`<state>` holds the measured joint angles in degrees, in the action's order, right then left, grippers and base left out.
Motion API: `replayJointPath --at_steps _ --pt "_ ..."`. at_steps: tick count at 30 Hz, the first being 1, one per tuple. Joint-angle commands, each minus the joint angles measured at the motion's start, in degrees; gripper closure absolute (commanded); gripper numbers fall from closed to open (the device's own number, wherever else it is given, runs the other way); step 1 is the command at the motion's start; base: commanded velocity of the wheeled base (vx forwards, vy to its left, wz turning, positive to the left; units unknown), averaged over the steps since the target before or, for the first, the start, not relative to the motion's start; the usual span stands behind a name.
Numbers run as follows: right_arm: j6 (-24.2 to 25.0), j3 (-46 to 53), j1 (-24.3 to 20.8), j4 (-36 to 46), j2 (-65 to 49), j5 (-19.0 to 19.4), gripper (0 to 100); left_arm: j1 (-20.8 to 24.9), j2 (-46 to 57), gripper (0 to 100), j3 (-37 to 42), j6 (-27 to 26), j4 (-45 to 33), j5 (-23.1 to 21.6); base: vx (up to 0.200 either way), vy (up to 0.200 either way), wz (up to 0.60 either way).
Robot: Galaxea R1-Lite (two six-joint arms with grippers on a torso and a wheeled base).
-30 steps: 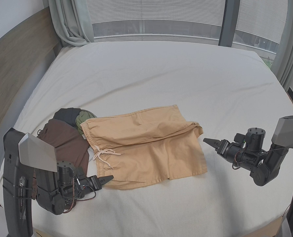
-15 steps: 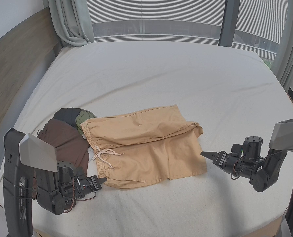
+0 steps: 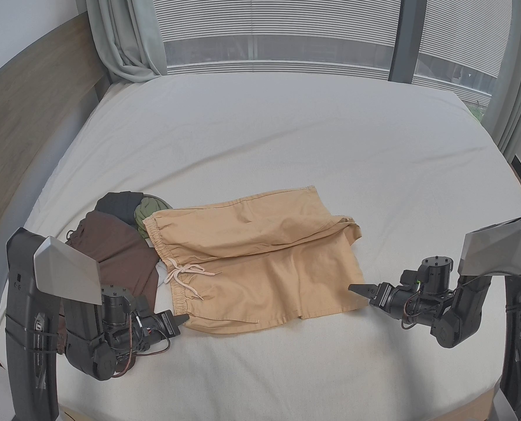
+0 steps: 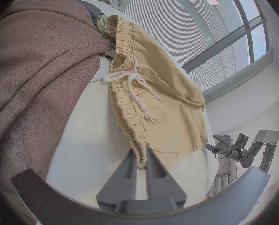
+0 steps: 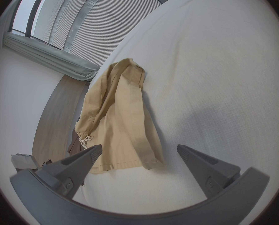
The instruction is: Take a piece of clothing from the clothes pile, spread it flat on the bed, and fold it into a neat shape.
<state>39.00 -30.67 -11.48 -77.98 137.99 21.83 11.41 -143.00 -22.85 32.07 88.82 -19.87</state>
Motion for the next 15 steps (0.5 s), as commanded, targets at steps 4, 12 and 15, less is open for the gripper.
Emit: replayJointPath --at_steps 4,12,15 --pt "0.0 -0.2 -0.2 -2.4 3.3 -0.1 0 0.0 -0.1 100 0.0 0.0 0.0 0.0 0.0 0.0 0.0" --pt "0.0 0.3 -0.4 -2.5 3.3 -0.1 100 0.0 -0.1 100 -0.1 0.0 0.0 0.0 0.0 0.0 0.0" --pt "-0.1 0.2 -0.4 -2.6 3.3 -0.1 100 -0.1 -0.1 100 -0.1 0.0 0.0 0.0 0.0 0.0 0.0"
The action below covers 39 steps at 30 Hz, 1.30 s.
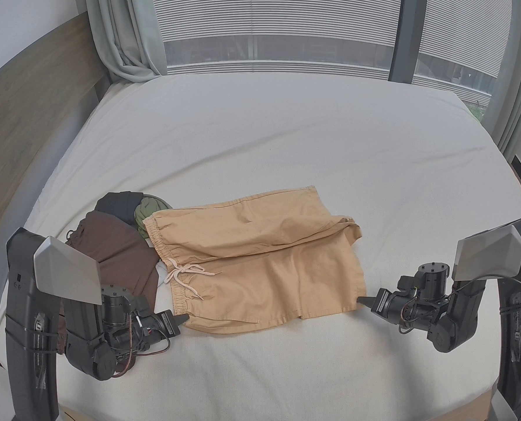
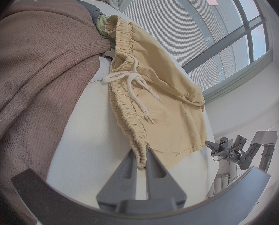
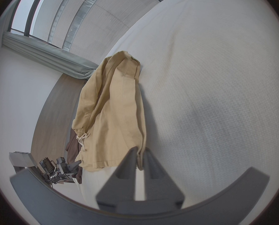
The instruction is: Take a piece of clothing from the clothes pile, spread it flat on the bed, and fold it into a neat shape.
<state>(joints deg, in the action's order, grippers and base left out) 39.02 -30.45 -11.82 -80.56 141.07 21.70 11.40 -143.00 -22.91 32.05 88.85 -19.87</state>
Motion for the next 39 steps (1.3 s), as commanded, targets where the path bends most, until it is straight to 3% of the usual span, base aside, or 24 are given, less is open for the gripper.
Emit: replayJointPath --at_steps 1,11,20,25,39 --pt "0.0 0.0 0.0 0.0 0.3 0.0 100 -0.1 -0.1 100 0.1 0.0 0.0 0.0 0.0 0.0 0.0" --pt "-0.2 2.1 0.0 0.9 -0.8 0.0 100 -0.9 3.3 100 1.3 0.5 0.0 -0.6 0.0 0.0 0.0" --pt "-0.9 7.2 0.0 2.7 -6.5 0.0 100 -2.7 9.3 100 9.5 0.3 0.0 -3.4 0.0 0.0 0.0" --pt "-4.1 10.6 0.4 2.6 -7.0 0.0 100 -3.2 12.3 100 12.6 0.3 -0.1 -5.6 0.0 0.0 0.0" --pt "-9.4 18.7 0.0 2.7 -11.5 0.1 100 -3.0 15.7 100 20.2 -2.9 -0.1 -5.6 0.0 0.0 0.0"
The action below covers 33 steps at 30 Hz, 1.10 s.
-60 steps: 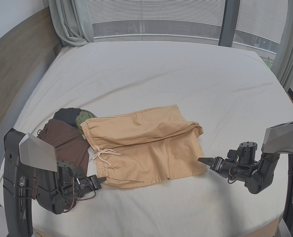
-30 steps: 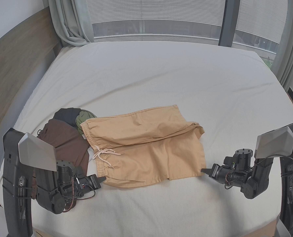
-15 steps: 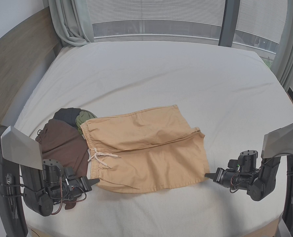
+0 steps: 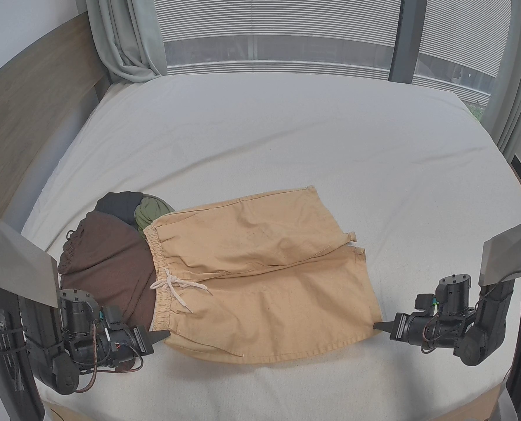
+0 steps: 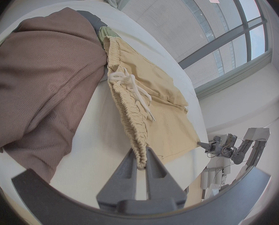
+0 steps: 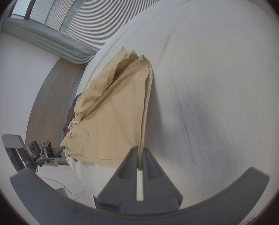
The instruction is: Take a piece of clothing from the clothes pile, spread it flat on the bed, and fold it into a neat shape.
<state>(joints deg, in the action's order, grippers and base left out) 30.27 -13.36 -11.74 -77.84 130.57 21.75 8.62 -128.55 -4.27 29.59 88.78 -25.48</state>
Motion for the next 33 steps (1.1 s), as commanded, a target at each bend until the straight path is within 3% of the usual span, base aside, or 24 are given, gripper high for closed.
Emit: replayJointPath --at_steps 1,13,33 --pt "-1.7 2.6 -0.2 0.0 -1.0 0.0 100 -0.4 1.6 100 2.6 -1.3 0.0 0.0 0.0 0.0 0.0" --pt "-5.3 5.5 -0.8 0.0 -0.7 0.0 100 0.0 1.6 100 4.2 -2.3 -2.1 0.0 0.0 0.0 0.0" --pt "-9.8 9.8 -0.7 -0.8 -0.2 0.1 100 -1.1 0.8 100 4.1 -11.3 -12.9 0.7 0.0 0.0 0.0"
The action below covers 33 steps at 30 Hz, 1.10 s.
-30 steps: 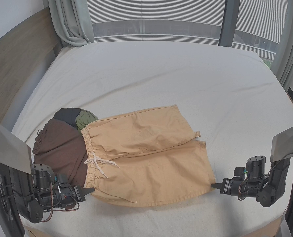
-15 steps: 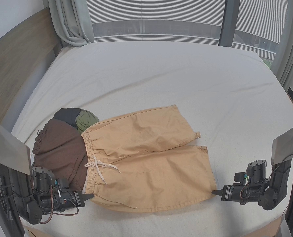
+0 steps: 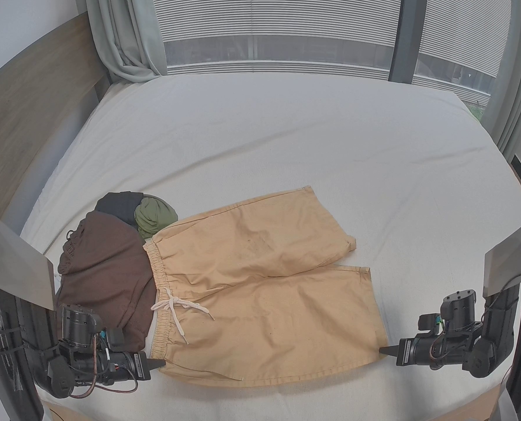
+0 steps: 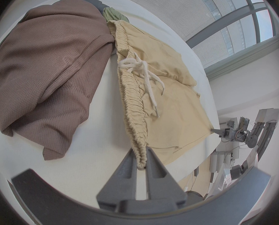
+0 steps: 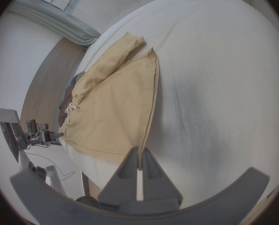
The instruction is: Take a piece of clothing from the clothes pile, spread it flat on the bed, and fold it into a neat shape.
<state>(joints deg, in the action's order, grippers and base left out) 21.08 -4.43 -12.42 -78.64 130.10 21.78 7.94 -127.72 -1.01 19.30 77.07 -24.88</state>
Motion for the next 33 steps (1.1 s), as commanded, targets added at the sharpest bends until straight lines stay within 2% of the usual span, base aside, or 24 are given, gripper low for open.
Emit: replayJointPath --at_steps 1,14,18,28,33 --pt "-0.7 1.1 -0.1 0.0 0.2 0.1 100 -0.5 0.0 100 0.9 -1.7 -2.0 0.1 0.0 0.0 0.0" --pt "-1.0 2.8 -0.9 -0.1 0.3 0.1 100 -1.4 1.6 100 0.8 -6.0 -8.0 0.0 0.0 0.0 0.0" --pt "-2.5 3.5 -0.9 -0.2 1.0 0.2 100 -1.4 2.9 100 0.9 -7.0 -10.3 -0.6 0.0 0.0 0.0" --pt "-1.9 4.4 -0.5 -7.3 0.2 1.5 100 -3.1 4.9 100 1.0 -5.1 -4.9 -3.0 0.0 0.0 0.0" --pt "-0.4 4.1 -0.8 -9.8 -1.5 1.5 100 -3.0 4.7 100 1.0 0.3 2.9 -3.1 0.0 0.0 0.0"
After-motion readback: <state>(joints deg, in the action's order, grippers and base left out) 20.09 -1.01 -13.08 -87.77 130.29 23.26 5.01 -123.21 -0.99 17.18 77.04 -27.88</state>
